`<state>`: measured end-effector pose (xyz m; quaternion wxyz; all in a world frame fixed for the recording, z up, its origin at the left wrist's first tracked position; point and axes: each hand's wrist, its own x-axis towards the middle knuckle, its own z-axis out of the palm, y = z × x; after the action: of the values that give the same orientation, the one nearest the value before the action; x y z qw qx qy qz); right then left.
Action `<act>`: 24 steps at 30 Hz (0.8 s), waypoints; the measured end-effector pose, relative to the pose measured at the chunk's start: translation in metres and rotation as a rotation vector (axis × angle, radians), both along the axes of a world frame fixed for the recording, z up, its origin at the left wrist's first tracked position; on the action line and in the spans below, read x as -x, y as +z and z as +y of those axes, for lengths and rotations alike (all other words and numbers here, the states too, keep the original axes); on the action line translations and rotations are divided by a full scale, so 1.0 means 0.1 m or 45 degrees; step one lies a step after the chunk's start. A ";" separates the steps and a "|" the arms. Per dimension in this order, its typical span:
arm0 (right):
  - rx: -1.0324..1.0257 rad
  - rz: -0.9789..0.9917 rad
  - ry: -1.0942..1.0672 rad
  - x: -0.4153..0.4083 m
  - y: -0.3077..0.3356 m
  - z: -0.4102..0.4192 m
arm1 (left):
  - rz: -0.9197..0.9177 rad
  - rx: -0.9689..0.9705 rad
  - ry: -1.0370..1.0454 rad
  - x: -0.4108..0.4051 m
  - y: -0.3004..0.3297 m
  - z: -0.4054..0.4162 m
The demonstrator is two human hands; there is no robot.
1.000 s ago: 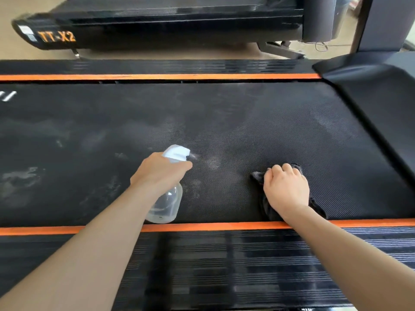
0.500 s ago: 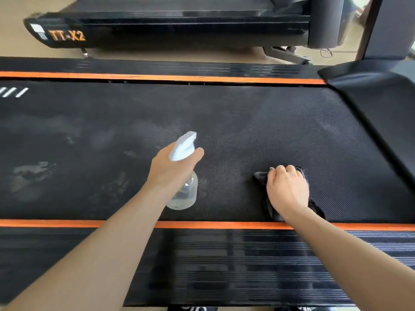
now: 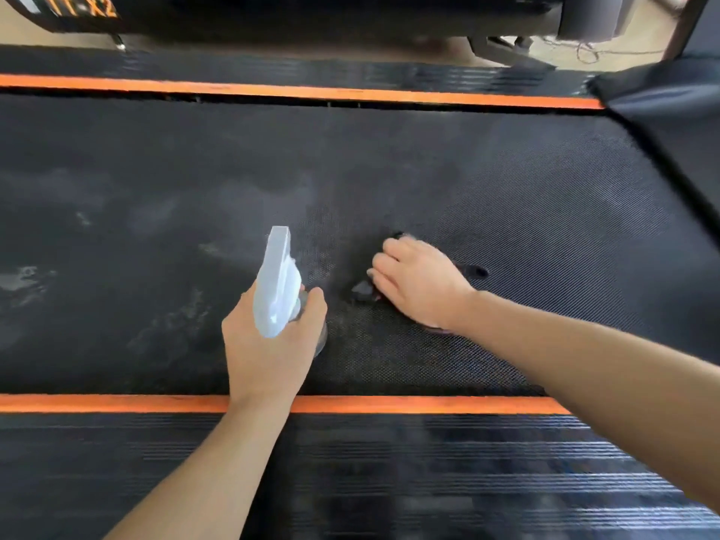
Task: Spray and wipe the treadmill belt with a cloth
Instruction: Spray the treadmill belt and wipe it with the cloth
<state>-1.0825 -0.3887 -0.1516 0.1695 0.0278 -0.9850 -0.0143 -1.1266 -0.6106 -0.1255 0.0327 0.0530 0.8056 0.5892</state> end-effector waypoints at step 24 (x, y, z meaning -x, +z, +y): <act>0.159 -0.075 -0.876 0.64 0.03 0.45 | 0.088 -0.056 -0.108 0.02 0.00 -0.01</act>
<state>-1.1463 -0.3438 -0.1483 0.1276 -0.3157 -0.9402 -0.0093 -1.1284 -0.6118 -0.1258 0.0288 0.1082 0.7901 0.6027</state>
